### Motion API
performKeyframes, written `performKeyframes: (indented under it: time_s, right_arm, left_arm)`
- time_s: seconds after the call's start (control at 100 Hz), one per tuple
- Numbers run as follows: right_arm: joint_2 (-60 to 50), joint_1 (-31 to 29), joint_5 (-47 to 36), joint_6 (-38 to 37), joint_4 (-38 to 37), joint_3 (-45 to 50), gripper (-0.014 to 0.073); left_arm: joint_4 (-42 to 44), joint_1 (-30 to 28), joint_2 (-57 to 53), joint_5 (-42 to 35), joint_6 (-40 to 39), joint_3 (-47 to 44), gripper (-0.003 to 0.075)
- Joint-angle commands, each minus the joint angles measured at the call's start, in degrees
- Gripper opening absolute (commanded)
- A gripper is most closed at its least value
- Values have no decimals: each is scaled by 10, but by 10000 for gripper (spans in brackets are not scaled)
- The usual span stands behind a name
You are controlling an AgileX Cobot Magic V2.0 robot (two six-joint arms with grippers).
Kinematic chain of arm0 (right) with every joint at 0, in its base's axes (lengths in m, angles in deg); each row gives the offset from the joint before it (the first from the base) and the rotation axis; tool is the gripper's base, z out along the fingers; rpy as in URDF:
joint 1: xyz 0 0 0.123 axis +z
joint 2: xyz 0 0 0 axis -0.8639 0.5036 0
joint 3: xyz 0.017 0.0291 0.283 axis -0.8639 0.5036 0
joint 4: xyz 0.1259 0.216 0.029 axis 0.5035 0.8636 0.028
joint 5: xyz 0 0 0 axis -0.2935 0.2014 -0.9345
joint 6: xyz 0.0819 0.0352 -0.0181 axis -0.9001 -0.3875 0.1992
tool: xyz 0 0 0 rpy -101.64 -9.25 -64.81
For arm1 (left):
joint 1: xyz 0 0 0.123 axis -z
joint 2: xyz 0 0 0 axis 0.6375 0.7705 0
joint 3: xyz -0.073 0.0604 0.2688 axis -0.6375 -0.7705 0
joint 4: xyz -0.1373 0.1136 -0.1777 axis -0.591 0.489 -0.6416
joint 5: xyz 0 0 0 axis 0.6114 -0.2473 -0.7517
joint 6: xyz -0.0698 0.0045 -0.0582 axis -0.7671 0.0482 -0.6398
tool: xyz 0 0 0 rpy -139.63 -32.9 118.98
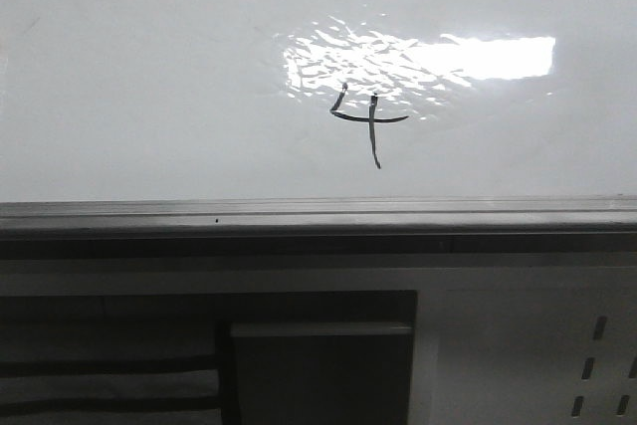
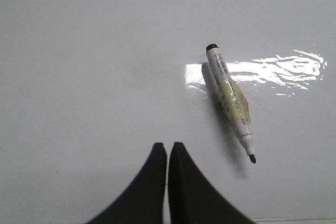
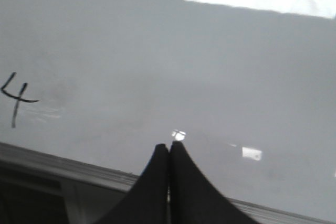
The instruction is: Write number 4 on whiteboard
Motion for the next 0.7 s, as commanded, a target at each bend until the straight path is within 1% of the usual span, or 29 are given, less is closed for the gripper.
performKeyframes:
  time_s: [0.0, 0.15, 0.3, 0.34, 0.46, 0.69]
  right_arm:
    - [-41, -36, -104, 0, 11, 38, -64]
    - [-115, -80, -190, 0, 44, 130, -64]
    - [-147, -85, -285, 0, 44, 199, -64]
    - [-148, -85, -264, 0, 44, 194, -64]
    - [-148, -85, -278, 0, 44, 197, -64]
    - [-148, -85, -278, 0, 44, 197, -64]
  left_arm:
    - [0, -2, -16, -49, -4, -15, -20]
    - [0, -2, -16, -49, -4, -15, -20]
    - [0, -2, -16, -49, -4, -15, -20]
    - [0, -2, -16, -49, -4, -15, -20]
    - [0, -2, -16, -49, -4, -15, -20]
    - [0, -2, -16, -49, -4, -15, -20]
